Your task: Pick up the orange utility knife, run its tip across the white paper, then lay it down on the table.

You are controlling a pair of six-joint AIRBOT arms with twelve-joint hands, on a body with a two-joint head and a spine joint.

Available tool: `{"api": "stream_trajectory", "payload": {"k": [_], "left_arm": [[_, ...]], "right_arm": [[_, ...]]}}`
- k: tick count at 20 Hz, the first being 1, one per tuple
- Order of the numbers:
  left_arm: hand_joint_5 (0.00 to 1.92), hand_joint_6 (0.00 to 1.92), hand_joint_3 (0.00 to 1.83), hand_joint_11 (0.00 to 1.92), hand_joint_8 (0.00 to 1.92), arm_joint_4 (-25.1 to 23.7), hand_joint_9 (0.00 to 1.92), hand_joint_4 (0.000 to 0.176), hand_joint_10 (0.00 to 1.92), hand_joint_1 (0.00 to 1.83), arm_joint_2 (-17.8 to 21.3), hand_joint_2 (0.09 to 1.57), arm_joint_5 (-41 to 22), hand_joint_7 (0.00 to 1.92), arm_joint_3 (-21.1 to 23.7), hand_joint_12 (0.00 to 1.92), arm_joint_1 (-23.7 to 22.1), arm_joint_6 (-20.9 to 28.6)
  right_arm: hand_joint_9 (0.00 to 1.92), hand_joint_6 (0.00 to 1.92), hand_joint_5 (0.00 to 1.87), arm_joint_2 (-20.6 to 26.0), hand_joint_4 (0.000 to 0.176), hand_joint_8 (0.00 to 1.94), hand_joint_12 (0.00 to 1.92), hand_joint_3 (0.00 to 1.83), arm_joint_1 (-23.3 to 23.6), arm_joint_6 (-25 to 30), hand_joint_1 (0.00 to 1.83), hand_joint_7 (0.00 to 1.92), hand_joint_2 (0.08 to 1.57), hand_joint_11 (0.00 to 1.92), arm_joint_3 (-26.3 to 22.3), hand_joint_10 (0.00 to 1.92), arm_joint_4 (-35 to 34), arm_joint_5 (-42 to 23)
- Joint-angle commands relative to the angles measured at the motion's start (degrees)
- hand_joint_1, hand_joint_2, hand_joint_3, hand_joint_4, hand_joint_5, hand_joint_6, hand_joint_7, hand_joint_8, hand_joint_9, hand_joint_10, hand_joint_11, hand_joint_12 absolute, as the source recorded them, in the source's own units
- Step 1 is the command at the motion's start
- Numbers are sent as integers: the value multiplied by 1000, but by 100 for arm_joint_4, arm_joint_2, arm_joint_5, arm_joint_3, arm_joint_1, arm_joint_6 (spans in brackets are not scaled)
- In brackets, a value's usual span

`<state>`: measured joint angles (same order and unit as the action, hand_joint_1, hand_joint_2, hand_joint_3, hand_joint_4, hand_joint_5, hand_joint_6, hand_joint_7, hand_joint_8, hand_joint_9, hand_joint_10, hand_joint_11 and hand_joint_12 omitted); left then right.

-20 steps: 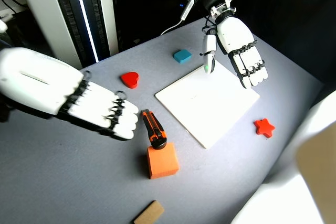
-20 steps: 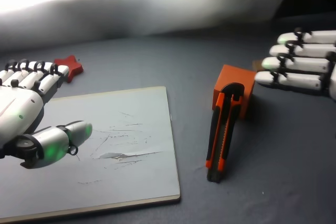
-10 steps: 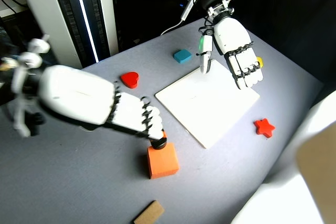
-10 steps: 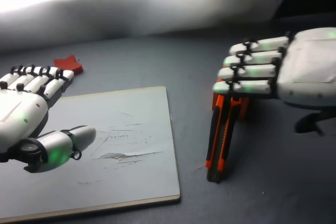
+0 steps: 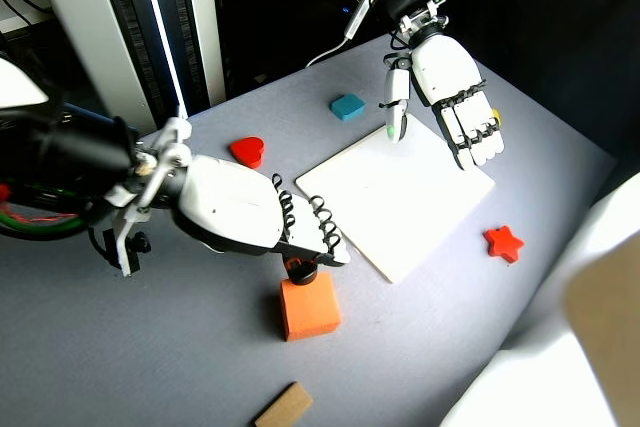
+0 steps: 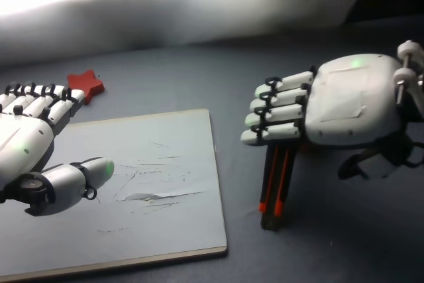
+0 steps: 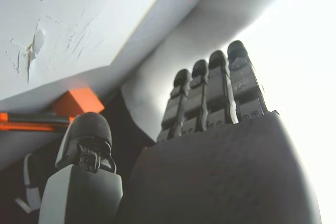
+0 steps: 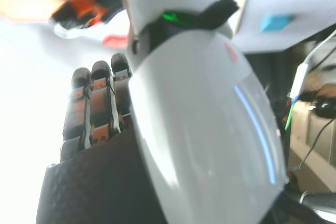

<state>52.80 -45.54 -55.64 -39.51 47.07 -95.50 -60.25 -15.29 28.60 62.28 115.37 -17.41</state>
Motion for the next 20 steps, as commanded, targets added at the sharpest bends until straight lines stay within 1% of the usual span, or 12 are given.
{"api": "stream_trajectory", "payload": {"k": [1,2,3,4,6,9,11,16,17,20], "left_arm": [[1,0,4,0,4,-238,27,0,6,12,24,1292,-555,12,-34,301,-41,19],[0,0,4,0,2,-235,24,0,4,2,18,1296,-555,11,-27,269,-38,22],[0,0,2,0,0,-205,7,0,4,0,6,1292,-555,1,-23,174,-36,24],[0,0,0,0,0,-201,9,0,6,0,0,1286,-555,1,-23,175,-36,24],[0,0,0,0,0,-199,3,0,1,0,-12,1286,-556,0,-29,127,-40,31],[0,0,2,0,0,-197,4,0,1,0,-13,1292,-556,0,-21,124,-41,40],[0,0,1,0,0,-165,10,0,4,0,-16,1289,-555,0,-23,122,-32,36],[0,0,0,0,2,-157,30,0,5,0,-29,1286,-555,9,-73,239,-11,34],[0,0,2,0,0,-144,17,0,5,0,-31,1293,-555,2,-78,187,-12,33],[0,0,2,0,1,-137,15,0,3,0,-42,1299,-554,6,-74,193,-14,33]], "right_arm": [[0,0,0,-21,0,0,0,0,52,9,1072,0,1033,0,52,0,-92,160],[0,0,0,-119,0,0,0,0,51,6,1056,0,1022,0,133,0,-91,161],[0,0,0,-245,0,0,0,0,41,3,1051,0,1028,0,235,0,-90,162],[0,0,0,-295,0,0,0,0,33,3,1022,0,1043,0,276,0,-90,162],[0,0,0,-460,0,0,0,2,-8,1,1055,0,1047,0,411,0,-89,160],[0,0,0,-684,0,0,0,1,-66,-8,1095,0,1047,0,570,0,-89,177],[0,0,0,-809,0,0,0,8,-139,-27,1064,0,1061,0,633,0,-89,149],[0,0,0,-1091,0,0,0,13,-260,-195,1067,0,1075,0,918,0,-88,-30],[0,0,0,-1138,0,0,0,15,-267,-213,1069,0,1081,0,984,0,-88,-52],[0,0,0,-1294,0,0,0,18,-279,-252,1084,0,1092,0,1235,0,-88,-46]]}}
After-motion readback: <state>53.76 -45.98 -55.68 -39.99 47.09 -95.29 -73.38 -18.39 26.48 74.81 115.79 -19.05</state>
